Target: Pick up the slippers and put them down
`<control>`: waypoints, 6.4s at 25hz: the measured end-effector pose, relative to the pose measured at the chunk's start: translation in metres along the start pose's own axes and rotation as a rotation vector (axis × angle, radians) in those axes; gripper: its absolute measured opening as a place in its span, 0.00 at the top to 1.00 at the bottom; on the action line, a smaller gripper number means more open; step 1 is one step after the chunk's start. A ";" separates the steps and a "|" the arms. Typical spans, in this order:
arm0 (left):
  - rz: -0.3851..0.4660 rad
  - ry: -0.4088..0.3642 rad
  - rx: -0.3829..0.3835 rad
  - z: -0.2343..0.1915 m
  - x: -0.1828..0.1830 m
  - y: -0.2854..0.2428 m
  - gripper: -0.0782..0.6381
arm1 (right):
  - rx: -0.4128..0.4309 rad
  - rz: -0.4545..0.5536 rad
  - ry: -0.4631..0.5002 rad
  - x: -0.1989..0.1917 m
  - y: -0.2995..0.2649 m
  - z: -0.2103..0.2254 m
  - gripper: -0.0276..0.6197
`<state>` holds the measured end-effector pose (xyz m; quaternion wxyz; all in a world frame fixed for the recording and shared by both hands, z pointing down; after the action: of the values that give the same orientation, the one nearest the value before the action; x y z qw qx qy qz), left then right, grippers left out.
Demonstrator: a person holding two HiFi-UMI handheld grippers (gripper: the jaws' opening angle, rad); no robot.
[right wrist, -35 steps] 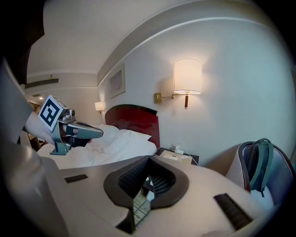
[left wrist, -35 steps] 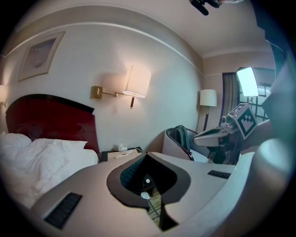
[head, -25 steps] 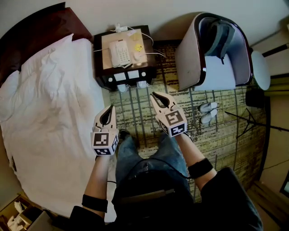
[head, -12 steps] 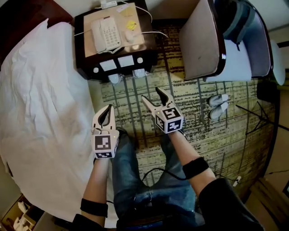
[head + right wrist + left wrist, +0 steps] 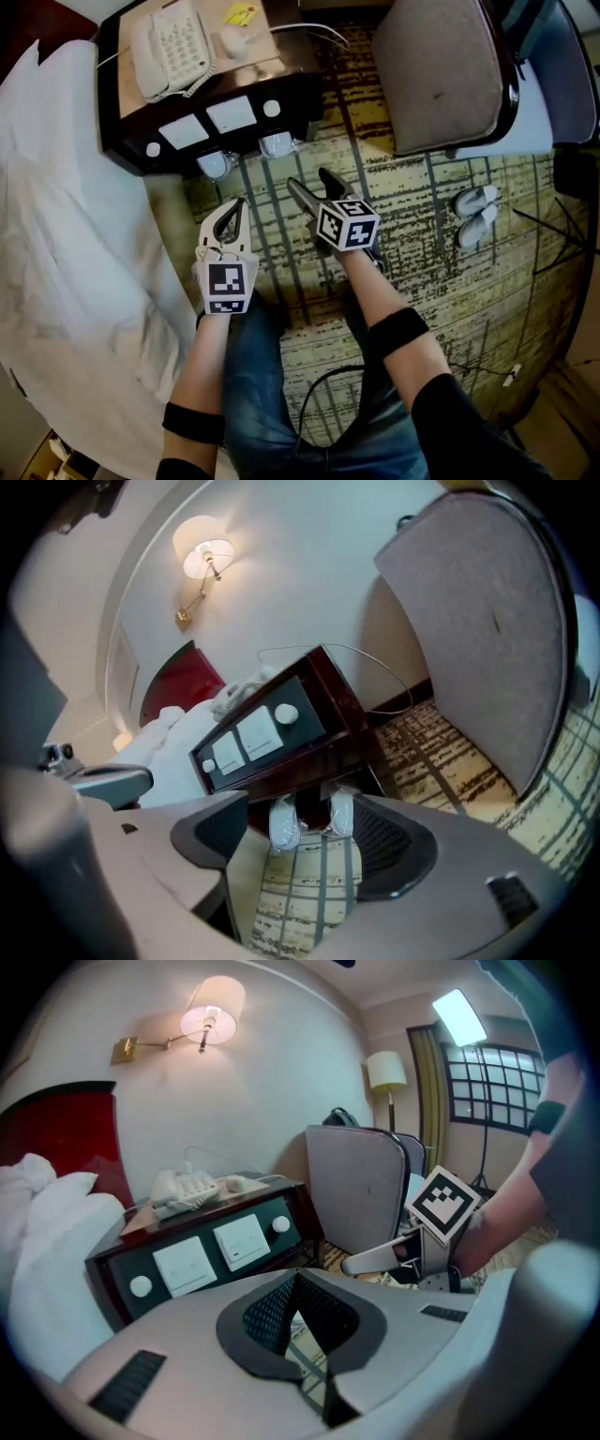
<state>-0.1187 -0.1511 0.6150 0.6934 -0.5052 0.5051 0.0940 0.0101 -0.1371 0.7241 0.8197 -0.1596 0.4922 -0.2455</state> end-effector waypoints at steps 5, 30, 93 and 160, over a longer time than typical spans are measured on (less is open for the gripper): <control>-0.027 -0.067 -0.065 0.006 -0.057 -0.073 0.91 | 0.075 0.027 -0.183 -0.046 -0.059 0.035 0.38; -0.019 -0.117 -0.119 -0.037 -0.179 -0.233 0.91 | 0.183 0.153 -0.702 -0.156 -0.251 0.125 0.49; -0.192 -0.138 -0.314 0.121 -0.215 -0.164 0.91 | -0.083 -0.173 -0.549 -0.353 -0.001 0.162 0.67; 0.126 0.339 0.117 0.026 0.210 0.392 0.91 | 0.239 -0.036 0.603 0.286 0.364 -0.285 0.95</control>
<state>-0.2550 -0.0253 0.2097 0.6193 -0.4401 0.6499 0.0212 -0.0399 -0.0017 0.1999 0.6454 0.0091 0.6777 -0.3524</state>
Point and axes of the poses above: the fingertips, and each gripper's own axes: y backward along the fingers, z to its right, x out of its top, the point moved 1 cm from there along y, backward along the fingers, and after that the axes turned 11 degrees about y, right-handed, at the moved point
